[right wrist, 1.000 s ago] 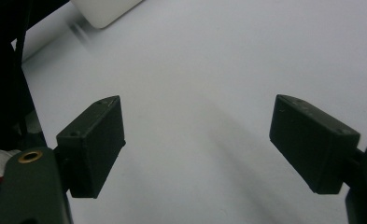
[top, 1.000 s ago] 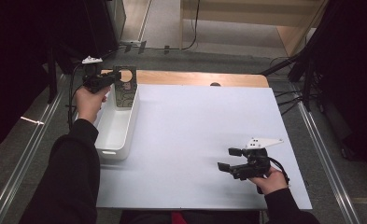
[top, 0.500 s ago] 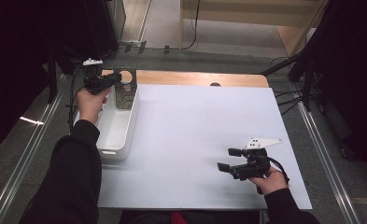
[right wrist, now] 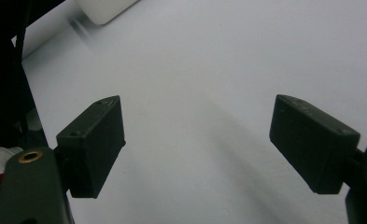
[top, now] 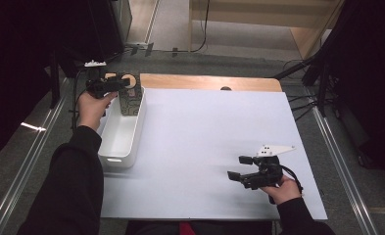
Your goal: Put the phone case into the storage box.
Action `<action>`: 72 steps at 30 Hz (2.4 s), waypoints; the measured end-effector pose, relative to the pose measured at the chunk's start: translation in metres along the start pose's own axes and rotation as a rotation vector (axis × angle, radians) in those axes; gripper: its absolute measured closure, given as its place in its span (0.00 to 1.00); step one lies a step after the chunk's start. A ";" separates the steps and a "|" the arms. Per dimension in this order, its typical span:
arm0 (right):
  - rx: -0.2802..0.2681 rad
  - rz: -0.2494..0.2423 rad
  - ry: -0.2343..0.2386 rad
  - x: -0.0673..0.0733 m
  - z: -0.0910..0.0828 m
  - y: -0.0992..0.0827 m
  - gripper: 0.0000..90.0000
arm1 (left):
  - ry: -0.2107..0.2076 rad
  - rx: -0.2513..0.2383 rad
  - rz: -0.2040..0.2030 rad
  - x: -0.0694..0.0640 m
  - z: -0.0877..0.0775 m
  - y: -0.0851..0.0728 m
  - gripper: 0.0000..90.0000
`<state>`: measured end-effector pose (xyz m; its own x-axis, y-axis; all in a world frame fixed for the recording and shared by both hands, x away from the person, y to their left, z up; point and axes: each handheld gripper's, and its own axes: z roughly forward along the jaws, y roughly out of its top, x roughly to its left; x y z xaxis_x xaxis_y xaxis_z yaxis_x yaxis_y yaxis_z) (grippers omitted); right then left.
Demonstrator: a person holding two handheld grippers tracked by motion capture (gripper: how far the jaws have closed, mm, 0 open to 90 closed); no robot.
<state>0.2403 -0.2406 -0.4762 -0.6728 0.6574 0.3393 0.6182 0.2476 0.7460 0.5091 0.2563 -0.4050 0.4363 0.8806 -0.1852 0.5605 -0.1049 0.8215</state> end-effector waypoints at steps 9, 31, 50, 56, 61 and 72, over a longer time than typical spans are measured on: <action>0.005 0.002 0.005 -0.001 0.001 0.001 0.19 | 0.005 0.025 -0.016 0.003 -0.009 0.002 0.38; 0.010 -0.011 0.007 -0.004 0.006 0.007 0.19 | -0.015 0.056 -0.021 0.002 -0.042 0.004 0.38; 0.017 -0.017 0.013 -0.003 0.009 0.010 0.19 | -0.121 0.094 0.013 -0.011 -0.066 -0.001 0.38; 0.017 -0.019 0.013 -0.003 0.010 0.011 0.19 | -0.156 0.108 0.024 -0.020 -0.069 0.000 0.38; 0.016 -0.017 0.012 -0.003 0.010 0.011 0.19 | -0.183 0.114 0.047 -0.031 -0.073 -0.002 0.38; 0.017 -0.022 0.014 -0.002 0.009 0.011 0.19 | -0.232 0.114 0.079 -0.050 -0.078 -0.006 0.38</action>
<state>0.2519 -0.2326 -0.4735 -0.6915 0.6420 0.3312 0.6102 0.2737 0.7435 0.4293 0.2488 -0.3583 0.6241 0.7395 -0.2523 0.5884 -0.2323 0.7745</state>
